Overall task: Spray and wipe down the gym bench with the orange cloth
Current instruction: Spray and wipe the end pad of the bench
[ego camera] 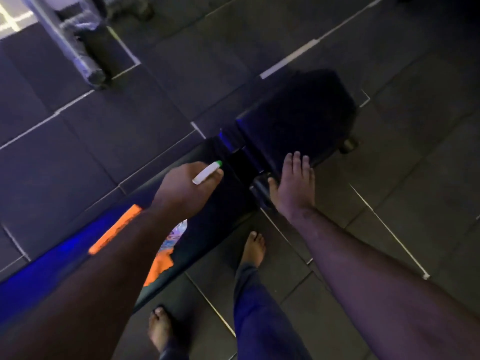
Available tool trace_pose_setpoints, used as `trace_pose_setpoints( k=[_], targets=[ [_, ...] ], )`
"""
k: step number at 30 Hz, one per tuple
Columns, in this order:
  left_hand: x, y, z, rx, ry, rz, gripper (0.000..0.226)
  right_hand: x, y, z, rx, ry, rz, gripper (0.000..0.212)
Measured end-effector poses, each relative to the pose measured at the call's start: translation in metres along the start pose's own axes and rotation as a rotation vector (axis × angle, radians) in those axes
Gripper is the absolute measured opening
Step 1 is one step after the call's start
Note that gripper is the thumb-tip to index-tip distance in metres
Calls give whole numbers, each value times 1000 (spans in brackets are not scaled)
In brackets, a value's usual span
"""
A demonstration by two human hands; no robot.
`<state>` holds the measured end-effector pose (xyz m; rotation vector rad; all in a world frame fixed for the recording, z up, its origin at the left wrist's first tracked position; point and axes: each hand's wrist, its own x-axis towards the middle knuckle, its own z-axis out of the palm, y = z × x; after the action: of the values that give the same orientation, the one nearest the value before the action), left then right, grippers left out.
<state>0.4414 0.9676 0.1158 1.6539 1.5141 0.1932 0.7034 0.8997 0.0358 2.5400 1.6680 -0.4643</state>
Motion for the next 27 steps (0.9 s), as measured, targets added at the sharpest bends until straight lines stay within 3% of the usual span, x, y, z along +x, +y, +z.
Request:
trace_pose_setpoints(
  k=[6,15,22,27],
  targets=[
    [74,73,55,-90,-1,-145,50,31,74,3,-137,-140,-268,96],
    [158,99,79,-136,-2,-338,53,29,81,9,8,-103,-274,93],
    [213,161,84,-192,-25,-205,57,31,82,5,122,-69,-279,84],
    [247,205,101,-173,-35,-123,37,31,95,2,184,-17,-309,76]
  ],
)
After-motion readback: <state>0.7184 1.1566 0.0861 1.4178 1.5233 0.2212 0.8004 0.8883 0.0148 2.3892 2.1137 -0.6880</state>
